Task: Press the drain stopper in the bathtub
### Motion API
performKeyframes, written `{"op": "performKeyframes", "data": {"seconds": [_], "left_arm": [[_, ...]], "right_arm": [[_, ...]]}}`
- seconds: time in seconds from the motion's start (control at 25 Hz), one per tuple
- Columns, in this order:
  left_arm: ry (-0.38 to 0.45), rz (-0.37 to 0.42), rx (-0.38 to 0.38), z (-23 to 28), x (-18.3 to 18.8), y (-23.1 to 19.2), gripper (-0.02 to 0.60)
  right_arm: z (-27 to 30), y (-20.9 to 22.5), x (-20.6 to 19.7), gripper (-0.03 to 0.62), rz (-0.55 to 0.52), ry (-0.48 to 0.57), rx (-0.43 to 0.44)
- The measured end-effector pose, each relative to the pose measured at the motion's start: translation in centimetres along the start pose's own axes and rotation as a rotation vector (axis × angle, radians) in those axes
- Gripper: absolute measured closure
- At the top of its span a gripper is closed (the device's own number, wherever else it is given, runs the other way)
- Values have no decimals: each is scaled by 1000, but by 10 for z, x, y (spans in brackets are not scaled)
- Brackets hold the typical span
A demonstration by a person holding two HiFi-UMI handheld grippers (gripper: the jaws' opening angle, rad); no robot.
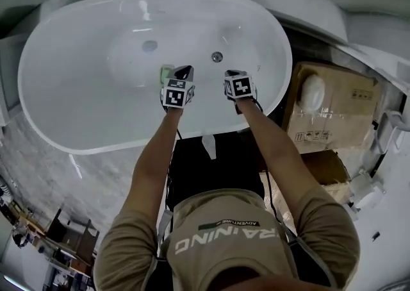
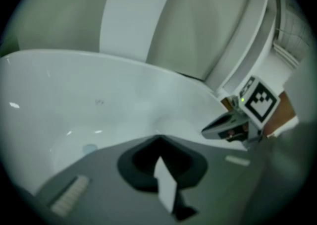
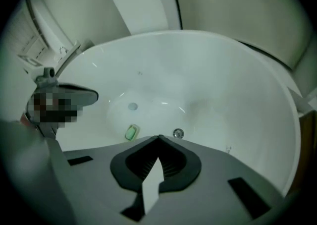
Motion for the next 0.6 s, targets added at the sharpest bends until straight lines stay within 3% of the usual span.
{"op": "performKeyframes", "data": {"seconds": [0.08,0.44,0.6], "left_arm": [[-5,-10,6,-19,-2,12,580],[28,-59,26,-100,1,61,580],[61,-45,11,-131,14,87,580]], "right_arm": [[-28,-4,-5,586,56,18,4],[-143,-10,-1,586,108,203,-23],[-190,-19,-3,586,55,276,3]]}}
Point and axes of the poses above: the fingertips, and each gripper's own axes: z forward along the fingers, y to its right, x out of its top, the point moved 6 cm from there along -z, backward along the fingers, and after that the axes turned 8 degrees about -x, right-handed, at the moved point
